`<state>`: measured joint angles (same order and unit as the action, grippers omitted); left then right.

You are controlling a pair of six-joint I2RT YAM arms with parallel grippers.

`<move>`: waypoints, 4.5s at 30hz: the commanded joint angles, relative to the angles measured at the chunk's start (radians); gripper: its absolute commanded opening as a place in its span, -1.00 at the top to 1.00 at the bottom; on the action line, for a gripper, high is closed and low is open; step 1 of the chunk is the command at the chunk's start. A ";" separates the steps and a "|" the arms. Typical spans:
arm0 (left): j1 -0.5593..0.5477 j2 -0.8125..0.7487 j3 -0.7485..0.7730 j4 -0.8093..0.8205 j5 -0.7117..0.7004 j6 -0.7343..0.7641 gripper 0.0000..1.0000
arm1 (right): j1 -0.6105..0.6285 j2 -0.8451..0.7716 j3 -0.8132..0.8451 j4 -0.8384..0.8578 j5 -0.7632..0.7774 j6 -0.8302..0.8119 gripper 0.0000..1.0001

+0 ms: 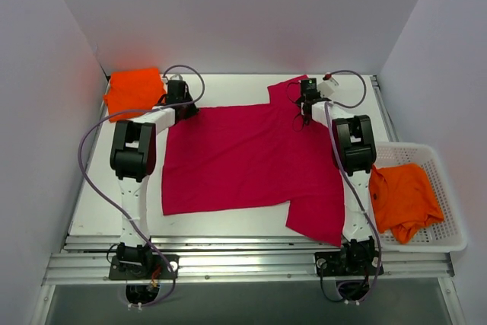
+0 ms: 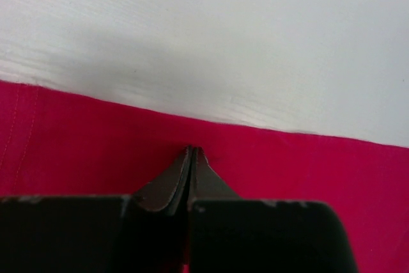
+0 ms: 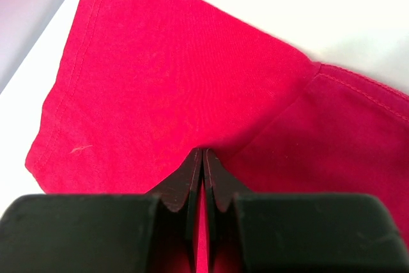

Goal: Fold and stack the t-shirts
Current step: Flatten the tshirt out

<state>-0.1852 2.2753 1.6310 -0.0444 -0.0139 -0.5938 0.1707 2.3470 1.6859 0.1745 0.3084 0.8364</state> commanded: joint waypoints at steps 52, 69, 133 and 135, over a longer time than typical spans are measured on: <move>-0.115 -0.825 -0.387 0.005 -0.096 0.108 -0.94 | 0.105 -1.023 -0.512 -0.407 0.351 -0.120 -1.00; -0.368 -1.093 -0.895 -0.052 -0.397 -0.089 -0.93 | 0.164 -1.625 -0.962 -0.696 -0.031 0.179 -0.86; -0.451 -1.016 -0.978 0.141 -0.478 -0.047 -0.89 | 0.736 -0.893 -0.949 -0.997 0.081 0.572 -0.50; -0.451 -1.020 -0.979 0.138 -0.485 -0.046 -0.89 | 0.727 -0.871 -0.956 -0.980 0.064 0.575 -0.49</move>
<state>-0.6395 1.2556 0.6277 0.0509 -0.4938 -0.6464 0.9066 1.4643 0.7494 -0.8276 0.3798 1.4769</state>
